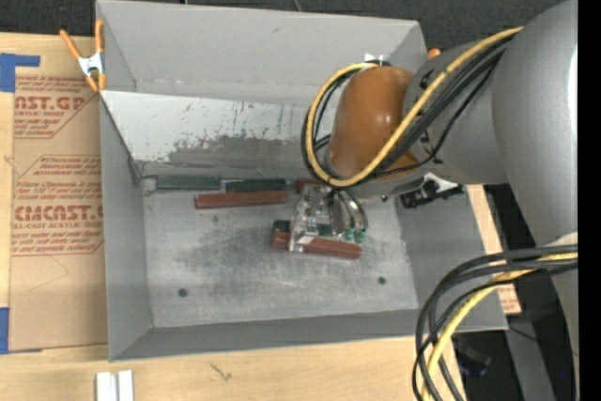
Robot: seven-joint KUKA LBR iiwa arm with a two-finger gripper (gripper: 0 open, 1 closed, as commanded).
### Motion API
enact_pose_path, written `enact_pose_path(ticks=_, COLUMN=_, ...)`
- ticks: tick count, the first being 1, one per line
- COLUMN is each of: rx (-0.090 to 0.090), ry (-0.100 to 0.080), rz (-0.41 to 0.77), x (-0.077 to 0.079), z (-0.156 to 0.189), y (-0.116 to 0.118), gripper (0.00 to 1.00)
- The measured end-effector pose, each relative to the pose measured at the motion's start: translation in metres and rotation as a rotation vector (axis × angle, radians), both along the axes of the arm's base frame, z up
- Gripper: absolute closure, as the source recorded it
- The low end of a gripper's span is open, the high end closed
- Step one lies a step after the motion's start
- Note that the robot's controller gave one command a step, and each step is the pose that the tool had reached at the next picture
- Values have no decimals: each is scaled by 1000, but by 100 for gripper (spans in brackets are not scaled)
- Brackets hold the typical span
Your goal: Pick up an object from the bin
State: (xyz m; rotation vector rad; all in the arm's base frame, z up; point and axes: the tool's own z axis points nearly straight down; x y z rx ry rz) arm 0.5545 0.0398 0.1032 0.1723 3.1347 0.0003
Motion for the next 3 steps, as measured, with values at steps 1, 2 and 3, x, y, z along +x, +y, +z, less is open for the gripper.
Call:
enact_pose_path(ticks=1, rx=0, ry=8, rz=0, x=-2, z=12, y=0, gripper=100)
enact_pose_path(ticks=2, rx=0, ry=3, rz=0, x=-1, z=29, y=0, gripper=100)
enact_pose_path(ticks=3, rx=0, ry=5, rz=0, x=-1, z=42, y=0, gripper=100)
